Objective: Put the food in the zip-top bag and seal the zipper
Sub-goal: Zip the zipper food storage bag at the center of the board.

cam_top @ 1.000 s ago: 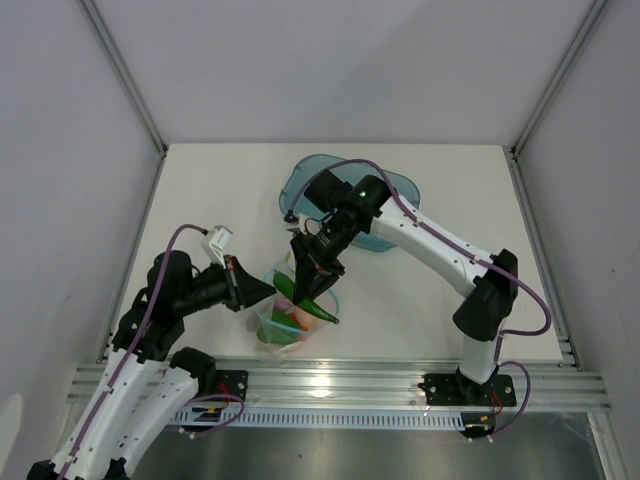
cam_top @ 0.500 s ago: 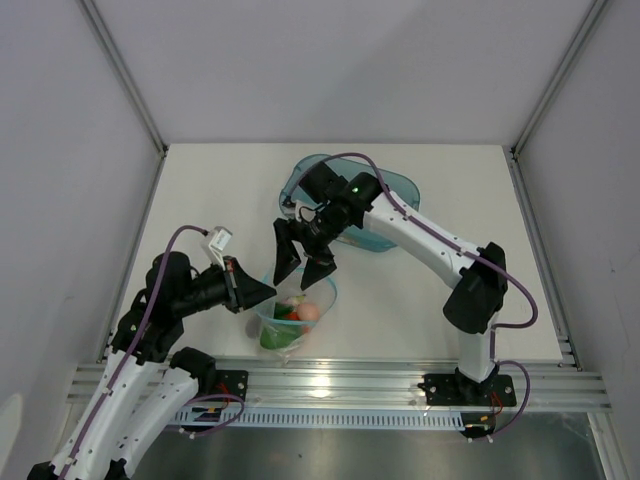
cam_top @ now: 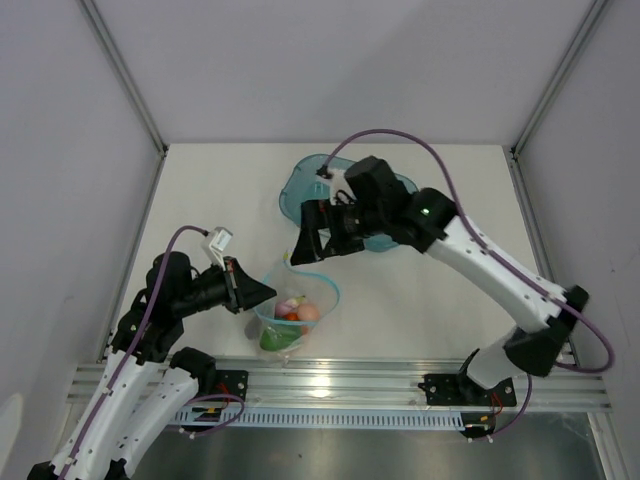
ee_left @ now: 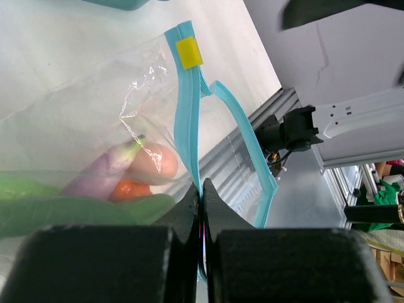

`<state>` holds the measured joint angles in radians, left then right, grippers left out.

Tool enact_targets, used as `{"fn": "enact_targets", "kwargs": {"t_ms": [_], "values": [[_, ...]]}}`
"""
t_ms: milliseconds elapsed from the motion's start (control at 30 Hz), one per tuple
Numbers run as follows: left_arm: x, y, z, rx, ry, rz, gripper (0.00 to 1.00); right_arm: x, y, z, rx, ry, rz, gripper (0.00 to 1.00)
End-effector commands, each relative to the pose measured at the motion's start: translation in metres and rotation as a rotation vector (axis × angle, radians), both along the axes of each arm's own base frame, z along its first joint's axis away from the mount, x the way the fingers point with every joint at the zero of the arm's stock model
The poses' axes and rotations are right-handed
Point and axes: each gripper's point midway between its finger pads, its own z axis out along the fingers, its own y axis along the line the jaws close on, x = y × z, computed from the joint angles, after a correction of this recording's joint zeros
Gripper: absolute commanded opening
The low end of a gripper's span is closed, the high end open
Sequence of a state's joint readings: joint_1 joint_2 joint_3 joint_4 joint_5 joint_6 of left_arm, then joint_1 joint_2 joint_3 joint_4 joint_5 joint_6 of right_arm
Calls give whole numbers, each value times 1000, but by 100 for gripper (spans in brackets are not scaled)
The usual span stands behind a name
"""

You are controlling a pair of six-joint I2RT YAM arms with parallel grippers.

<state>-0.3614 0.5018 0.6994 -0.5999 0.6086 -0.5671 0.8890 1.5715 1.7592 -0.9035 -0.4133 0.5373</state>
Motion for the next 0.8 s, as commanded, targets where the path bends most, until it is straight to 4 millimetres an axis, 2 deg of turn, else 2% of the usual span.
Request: {"fn": "enact_targets", "kwargs": {"t_ms": [0, 33, 67, 100, 233, 267, 533, 567, 600, 633, 700, 733, 767], "values": [[-2, -2, 9, -15, -27, -28, 1, 25, -36, 21, 57, -242, -145, 99], [-2, -3, 11, -19, -27, -33, 1, 27, -40, 20, 73, -251, -153, 99], [-3, -4, 13, -22, -30, -37, 0, 32, -46, 31, 129, -283, -167, 99], [-3, -4, 14, -25, -28, -42, 1, 27, -46, 18, 138, -247, -130, 100], [-7, -8, 20, -40, -36, -81, 1, 29, -40, 5, 115, -271, -31, 94], [-9, -9, 29, -52, -55, -98, 1, 30, -42, -4, 74, -307, 6, 91], [-27, -19, 48, -102, -86, -232, 0, 71, -49, -41, 6, -570, 67, 82], [-29, -19, 49, -106, -88, -242, 0, 70, -51, -54, -15, -581, 93, 82], [-32, -19, 51, -111, -89, -257, 0, 65, -49, -58, -5, -608, 158, 82], [-33, -20, 52, -113, -88, -263, 0, 66, -48, -53, 28, -642, 169, 82], [-36, -21, 52, -118, -82, -287, 1, 46, -45, -61, 112, -632, 280, 80], [-37, -21, 51, -120, -77, -297, 1, 43, -42, -54, 154, -674, 320, 80], [-37, -22, 49, -120, -69, -304, 1, 30, -40, -44, 227, -691, 375, 80]]}}
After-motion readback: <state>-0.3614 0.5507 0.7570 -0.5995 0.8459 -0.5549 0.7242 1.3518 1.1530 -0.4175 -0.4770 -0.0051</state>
